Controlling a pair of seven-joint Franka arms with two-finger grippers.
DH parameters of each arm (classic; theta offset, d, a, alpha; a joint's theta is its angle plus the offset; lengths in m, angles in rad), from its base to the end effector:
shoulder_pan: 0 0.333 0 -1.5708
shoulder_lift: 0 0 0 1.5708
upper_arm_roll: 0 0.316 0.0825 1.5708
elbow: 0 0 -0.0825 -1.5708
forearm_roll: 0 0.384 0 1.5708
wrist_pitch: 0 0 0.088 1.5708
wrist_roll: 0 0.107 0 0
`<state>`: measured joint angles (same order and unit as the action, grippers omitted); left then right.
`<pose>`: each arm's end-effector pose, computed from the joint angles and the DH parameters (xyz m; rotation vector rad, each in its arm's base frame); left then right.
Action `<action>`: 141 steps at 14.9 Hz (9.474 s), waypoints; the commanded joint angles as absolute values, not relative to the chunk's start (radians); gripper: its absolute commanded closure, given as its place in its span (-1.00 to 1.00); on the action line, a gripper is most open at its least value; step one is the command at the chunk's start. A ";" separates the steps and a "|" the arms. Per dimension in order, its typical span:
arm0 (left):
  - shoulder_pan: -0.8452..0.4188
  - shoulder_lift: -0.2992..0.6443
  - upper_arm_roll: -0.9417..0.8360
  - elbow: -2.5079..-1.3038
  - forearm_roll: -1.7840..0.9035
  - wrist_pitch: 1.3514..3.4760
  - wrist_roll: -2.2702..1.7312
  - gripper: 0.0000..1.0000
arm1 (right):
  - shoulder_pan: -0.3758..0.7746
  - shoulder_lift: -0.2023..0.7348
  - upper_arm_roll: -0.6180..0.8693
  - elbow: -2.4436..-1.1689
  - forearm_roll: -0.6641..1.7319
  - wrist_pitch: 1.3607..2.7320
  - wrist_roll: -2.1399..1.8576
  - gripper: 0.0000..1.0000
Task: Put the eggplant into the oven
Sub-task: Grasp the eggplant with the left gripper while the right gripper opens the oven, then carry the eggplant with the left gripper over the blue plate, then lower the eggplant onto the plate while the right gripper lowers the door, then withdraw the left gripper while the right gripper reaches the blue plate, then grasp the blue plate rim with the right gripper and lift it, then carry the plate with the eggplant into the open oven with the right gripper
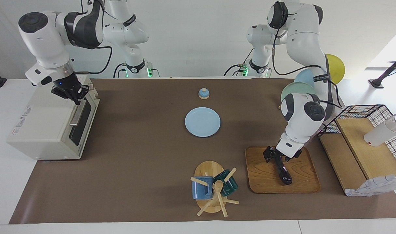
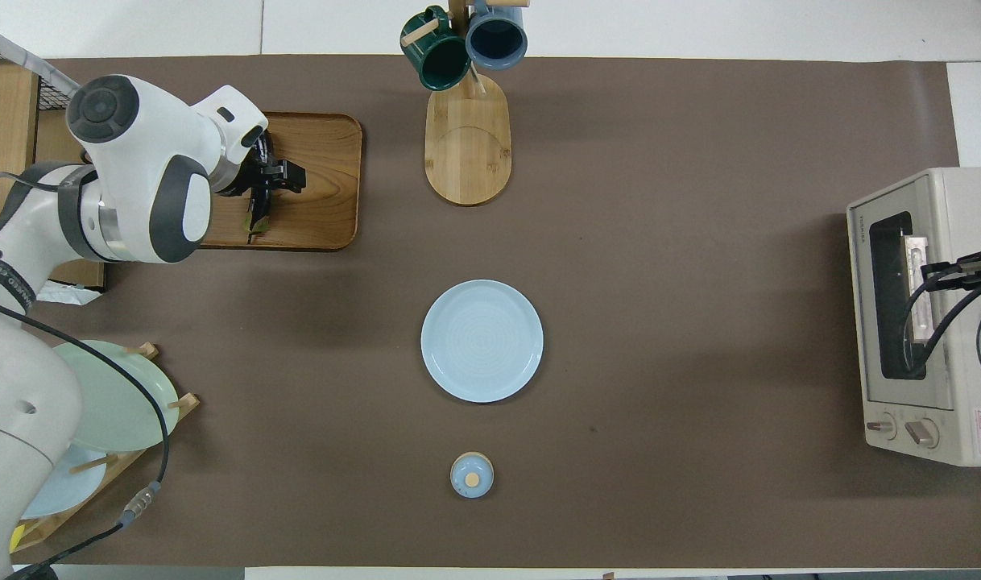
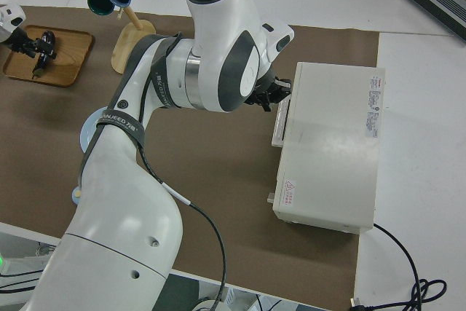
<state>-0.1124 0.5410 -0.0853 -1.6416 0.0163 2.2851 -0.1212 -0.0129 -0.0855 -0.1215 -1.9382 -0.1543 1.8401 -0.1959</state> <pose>0.6817 -0.1285 0.3121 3.0893 -0.1114 0.1522 0.5274 -0.0854 0.5196 3.0030 0.1565 -0.0534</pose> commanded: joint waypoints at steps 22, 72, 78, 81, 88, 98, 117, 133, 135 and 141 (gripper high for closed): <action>-0.115 0.390 -0.077 -1.594 -0.132 2.059 -0.103 1.00 | 0.071 0.081 -0.114 -2.195 -0.105 2.313 -0.074 1.00; -0.098 0.049 -0.067 -1.750 -0.014 1.790 -0.105 -1.00 | 0.784 0.526 -0.015 -1.546 -0.035 2.195 0.767 -0.49; -0.100 -0.009 -0.067 -1.764 -0.011 1.674 -0.107 -1.00 | 0.791 0.480 -0.015 -1.721 -0.035 2.327 0.764 0.18; -0.101 -0.028 -0.069 -1.770 -0.011 1.632 -0.107 -1.00 | 0.801 0.471 -0.015 -1.756 -0.035 2.356 0.765 0.20; -0.101 -0.037 -0.075 -1.766 -0.011 1.634 -0.097 -1.00 | 0.811 0.457 -0.015 -1.819 -0.032 2.436 0.787 0.33; -0.098 -0.038 -0.075 -1.770 -0.011 1.631 -0.081 -1.00 | 0.793 0.465 -0.018 -1.645 -0.121 2.155 0.762 1.00; -0.098 -0.052 -0.080 -1.729 -0.040 1.568 -0.072 -1.00 | 0.094 0.074 -0.023 -1.902 -0.176 1.718 -0.090 1.00; -0.091 -0.058 -0.077 -1.732 -0.054 1.566 -0.048 -1.00 | -0.058 -0.002 -0.023 -2.163 -0.170 2.022 -0.267 0.35; -0.091 -0.057 -0.077 -1.732 -0.054 1.568 -0.051 -1.00 | -0.048 0.006 -0.023 -2.145 -0.163 2.019 -0.268 0.34; -0.077 -0.058 -0.077 -1.732 -0.055 1.571 -0.057 -1.00 | 0.027 0.040 0.009 -2.020 -0.098 1.963 -0.188 0.80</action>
<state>-0.0935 -0.0423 -0.0725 -1.7260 -0.0452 1.5813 -0.0699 -0.0056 0.0163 0.0006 -2.0595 -0.1299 1.9730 -0.2386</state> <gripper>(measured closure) 0.000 0.714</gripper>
